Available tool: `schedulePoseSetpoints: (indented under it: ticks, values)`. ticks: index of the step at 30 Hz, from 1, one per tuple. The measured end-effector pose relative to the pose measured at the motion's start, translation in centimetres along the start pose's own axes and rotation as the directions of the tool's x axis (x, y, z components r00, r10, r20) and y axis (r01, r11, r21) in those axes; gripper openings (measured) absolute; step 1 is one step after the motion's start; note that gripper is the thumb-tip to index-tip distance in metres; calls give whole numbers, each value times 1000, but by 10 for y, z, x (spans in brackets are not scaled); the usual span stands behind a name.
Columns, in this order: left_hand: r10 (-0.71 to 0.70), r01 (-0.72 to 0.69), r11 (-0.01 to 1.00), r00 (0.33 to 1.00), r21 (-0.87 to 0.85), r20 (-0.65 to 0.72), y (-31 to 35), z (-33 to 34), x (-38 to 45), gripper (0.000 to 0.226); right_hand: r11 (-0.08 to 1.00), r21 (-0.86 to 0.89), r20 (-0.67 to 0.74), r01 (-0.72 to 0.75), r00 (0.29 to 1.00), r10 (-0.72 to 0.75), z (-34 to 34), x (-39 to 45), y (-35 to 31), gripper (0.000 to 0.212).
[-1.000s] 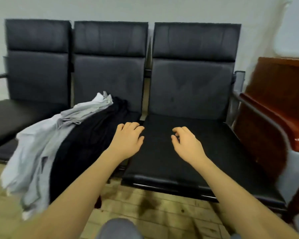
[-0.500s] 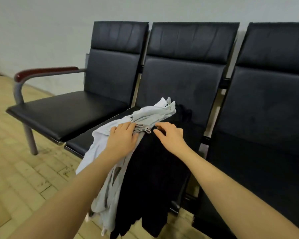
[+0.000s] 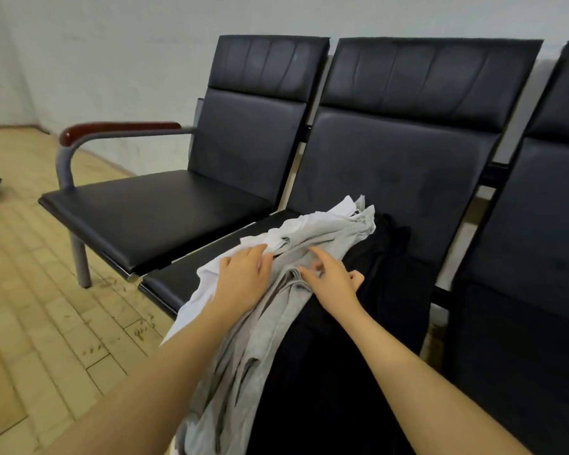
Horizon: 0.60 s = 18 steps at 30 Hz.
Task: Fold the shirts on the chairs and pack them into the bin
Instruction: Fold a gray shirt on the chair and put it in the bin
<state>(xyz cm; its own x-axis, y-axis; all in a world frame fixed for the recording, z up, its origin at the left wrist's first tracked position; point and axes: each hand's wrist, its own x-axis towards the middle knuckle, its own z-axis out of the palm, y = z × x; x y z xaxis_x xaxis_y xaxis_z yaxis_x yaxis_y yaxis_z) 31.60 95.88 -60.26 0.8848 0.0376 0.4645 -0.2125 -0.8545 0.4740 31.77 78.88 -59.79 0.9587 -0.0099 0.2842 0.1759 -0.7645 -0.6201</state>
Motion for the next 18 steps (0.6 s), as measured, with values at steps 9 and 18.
schedulePoseSetpoints:
  ticks: [9, 18]
  values:
    - [328, -321, 944, 935, 75, -132, 8, 7, -7, 43, 999, -21, -134, 41, 990, -43, -3, -8, 7, 19]
    - [263, -262, 960, 965, -100, 1, 40, -4, -24, 63, 965, 209, -305, 156, 948, -87, -59, -34, 7, 20]
